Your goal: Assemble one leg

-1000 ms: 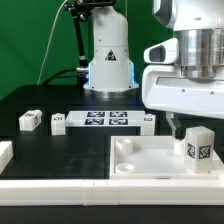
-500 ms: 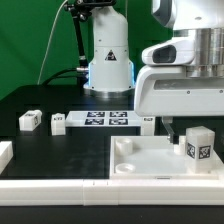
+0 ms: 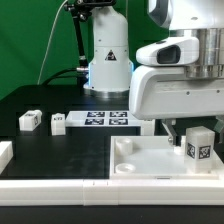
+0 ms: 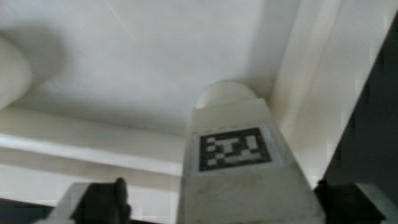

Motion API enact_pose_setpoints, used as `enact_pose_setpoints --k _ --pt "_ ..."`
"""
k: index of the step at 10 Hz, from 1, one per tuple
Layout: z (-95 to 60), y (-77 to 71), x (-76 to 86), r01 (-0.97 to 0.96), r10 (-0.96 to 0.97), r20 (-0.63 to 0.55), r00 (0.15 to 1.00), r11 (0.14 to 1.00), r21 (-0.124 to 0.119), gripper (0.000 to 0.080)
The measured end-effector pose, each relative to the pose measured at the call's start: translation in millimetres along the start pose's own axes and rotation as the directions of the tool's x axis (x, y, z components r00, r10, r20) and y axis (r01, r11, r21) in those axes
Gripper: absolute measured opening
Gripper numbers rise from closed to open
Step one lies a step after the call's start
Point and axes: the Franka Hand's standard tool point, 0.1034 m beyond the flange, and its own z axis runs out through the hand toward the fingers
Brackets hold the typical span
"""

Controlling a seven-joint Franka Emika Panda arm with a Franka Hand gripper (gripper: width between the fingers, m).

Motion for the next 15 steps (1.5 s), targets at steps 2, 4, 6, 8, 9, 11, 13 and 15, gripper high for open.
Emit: enact_pose_setpoints --k 2,4,6,8,9,11,13,15 --pt "0.5 -0.1 -0.4 -0.046 0.046 0.001 0.999 0.999 0.001 0.0291" --pt "1.0 -1.2 -0.8 -0.170 0.170 0.002 0.986 0.986 0.005 0.0291" --pt "1.1 -4.7 -0.7 -0.440 0.440 0.003 0.898 0.898 0.006 0.0291" --pt "1.3 0.5 -2.2 -0.612 0.612 -0.001 0.791 0.791 -0.011 0.0291" --pt "1.2 4.8 -3.2 -0.686 0.686 -0.006 0.728 0.728 -0.020 0.0294" --pt "0.5 14.5 -6.5 -0.785 0.785 -0.018 0.619 0.618 -0.048 0.0300" --pt "-0.3 28.2 -12.5 -0.889 0.889 -0.043 0.455 0.451 -0.081 0.0308" --pt "-0.8 33.5 -15.5 -0.904 0.905 -0.053 0.423 0.417 -0.096 0.0322"
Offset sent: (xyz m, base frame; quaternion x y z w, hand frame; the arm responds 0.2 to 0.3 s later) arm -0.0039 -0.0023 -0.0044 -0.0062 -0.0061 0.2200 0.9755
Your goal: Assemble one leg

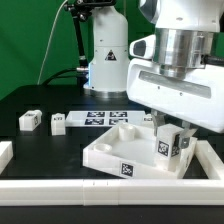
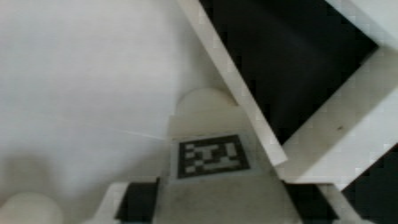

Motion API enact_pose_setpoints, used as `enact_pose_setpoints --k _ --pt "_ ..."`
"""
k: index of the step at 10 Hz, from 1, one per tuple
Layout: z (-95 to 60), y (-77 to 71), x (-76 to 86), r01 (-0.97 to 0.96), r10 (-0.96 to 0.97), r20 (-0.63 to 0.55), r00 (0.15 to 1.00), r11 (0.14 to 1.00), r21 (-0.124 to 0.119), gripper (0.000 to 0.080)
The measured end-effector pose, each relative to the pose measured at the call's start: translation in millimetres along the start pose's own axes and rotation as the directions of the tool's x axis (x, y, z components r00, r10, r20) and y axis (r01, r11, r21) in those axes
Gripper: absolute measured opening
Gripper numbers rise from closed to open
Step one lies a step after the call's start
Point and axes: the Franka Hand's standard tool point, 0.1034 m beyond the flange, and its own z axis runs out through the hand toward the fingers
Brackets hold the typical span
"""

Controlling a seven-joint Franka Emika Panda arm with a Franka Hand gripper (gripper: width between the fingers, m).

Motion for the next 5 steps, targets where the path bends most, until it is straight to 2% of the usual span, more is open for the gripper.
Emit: enact_pose_setpoints --k 1,2,3,5 --pt "0.2 -0.4 -0.5 0.001 -0.001 0.000 1.000 1.000 0.001 0.0322" --pt "0.2 -0.5 -0.7 0.001 -0.001 0.001 1.000 1.000 0.001 0.0496" --pt "0.3 -0.5 -0.8 0.001 -0.001 0.001 1.000 1.000 0.001 0.0620" --pt "0.3 -0.5 -0.8 0.001 -0.001 0.001 1.000 1.000 0.001 0.0641"
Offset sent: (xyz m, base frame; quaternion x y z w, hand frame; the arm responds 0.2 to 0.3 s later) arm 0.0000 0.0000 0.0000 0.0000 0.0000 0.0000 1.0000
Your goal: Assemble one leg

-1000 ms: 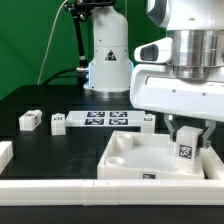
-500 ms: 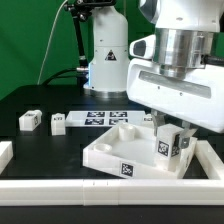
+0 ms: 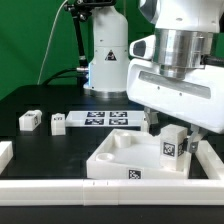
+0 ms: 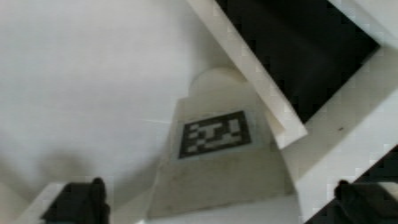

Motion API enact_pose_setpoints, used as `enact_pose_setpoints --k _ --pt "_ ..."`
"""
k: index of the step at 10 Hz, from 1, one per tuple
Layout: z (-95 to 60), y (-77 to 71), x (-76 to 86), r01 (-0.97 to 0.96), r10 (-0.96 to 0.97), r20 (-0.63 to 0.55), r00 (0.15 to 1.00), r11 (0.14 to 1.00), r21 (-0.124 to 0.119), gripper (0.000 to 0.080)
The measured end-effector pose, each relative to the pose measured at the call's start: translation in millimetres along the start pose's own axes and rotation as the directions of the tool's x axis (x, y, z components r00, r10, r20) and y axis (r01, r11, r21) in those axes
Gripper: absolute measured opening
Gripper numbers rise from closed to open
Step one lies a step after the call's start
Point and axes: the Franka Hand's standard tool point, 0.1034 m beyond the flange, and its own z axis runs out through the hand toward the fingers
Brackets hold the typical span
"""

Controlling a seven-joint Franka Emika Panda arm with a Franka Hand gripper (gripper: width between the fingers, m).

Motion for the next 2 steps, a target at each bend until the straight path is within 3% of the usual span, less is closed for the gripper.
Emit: enact_pose_setpoints --k 2 --pt "0.0 0.0 0.0 0.000 0.000 0.000 1.000 1.000 0.000 0.0647"
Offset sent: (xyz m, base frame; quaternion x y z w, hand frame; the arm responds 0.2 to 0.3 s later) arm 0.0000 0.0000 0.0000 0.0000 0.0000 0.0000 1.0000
